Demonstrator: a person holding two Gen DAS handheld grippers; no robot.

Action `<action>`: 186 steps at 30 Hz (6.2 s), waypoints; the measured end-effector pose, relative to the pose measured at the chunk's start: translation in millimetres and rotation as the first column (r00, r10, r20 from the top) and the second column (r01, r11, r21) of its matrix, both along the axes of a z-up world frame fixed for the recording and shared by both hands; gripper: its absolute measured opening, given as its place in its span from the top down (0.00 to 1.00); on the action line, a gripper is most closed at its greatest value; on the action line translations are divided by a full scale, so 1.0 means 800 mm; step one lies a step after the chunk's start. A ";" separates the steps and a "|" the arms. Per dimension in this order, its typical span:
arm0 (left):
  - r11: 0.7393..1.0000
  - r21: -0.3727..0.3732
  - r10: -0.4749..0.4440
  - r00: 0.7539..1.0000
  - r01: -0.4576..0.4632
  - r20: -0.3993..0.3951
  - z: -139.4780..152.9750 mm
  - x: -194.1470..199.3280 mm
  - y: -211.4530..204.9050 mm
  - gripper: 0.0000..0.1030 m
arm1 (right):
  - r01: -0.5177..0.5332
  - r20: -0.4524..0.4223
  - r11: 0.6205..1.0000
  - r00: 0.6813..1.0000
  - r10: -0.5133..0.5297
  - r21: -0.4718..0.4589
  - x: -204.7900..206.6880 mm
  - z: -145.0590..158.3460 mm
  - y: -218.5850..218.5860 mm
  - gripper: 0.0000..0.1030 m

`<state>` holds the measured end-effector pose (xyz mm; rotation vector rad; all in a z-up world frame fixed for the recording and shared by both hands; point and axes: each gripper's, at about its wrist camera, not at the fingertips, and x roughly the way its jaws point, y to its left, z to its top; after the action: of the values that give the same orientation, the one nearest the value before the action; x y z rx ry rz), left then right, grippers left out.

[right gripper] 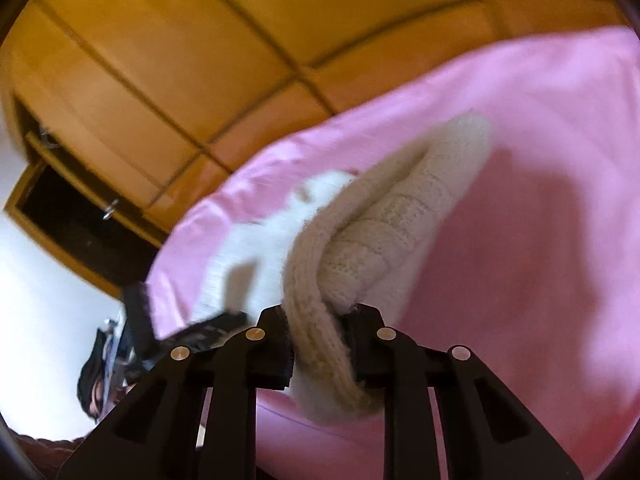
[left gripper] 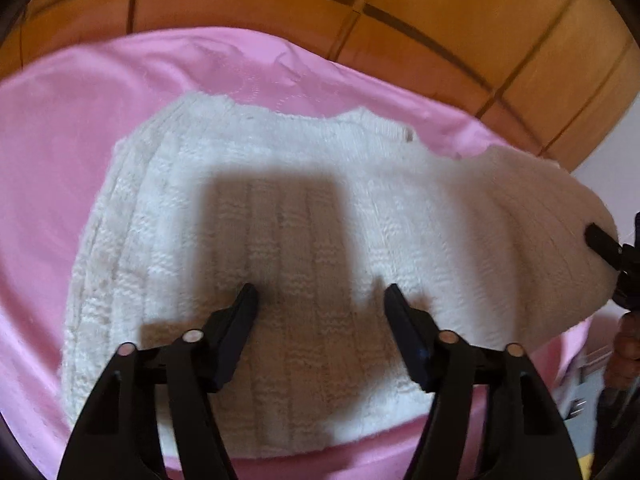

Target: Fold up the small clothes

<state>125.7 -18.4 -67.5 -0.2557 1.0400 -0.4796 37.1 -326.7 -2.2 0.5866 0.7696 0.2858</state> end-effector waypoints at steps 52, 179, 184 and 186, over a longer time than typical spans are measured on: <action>0.985 0.015 0.172 0.980 -0.171 -0.101 -0.013 0.026 0.122 0.80 | -0.261 -0.054 0.854 0.962 0.266 -0.450 0.020 -0.093 0.257 0.49; 0.927 0.164 -0.364 0.913 0.336 0.186 0.020 -0.012 -0.375 0.34 | 0.510 0.008 0.645 0.788 -0.616 -0.569 -0.097 -0.056 -0.143 0.56; 0.949 0.150 -0.308 0.910 0.276 0.278 0.055 -0.032 -0.352 0.18 | 0.537 0.036 0.672 0.794 -0.607 -0.511 -0.123 -0.034 -0.126 0.36; 0.957 0.156 -0.280 0.910 0.243 0.306 0.067 -0.039 -0.343 0.14 | 0.552 0.036 0.663 0.781 -0.623 -0.506 -0.129 -0.030 -0.118 0.34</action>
<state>94.6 -293.1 -14.1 0.0695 0.7756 -0.6776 -66.3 -421.1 -26.1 0.3385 0.7081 -0.5648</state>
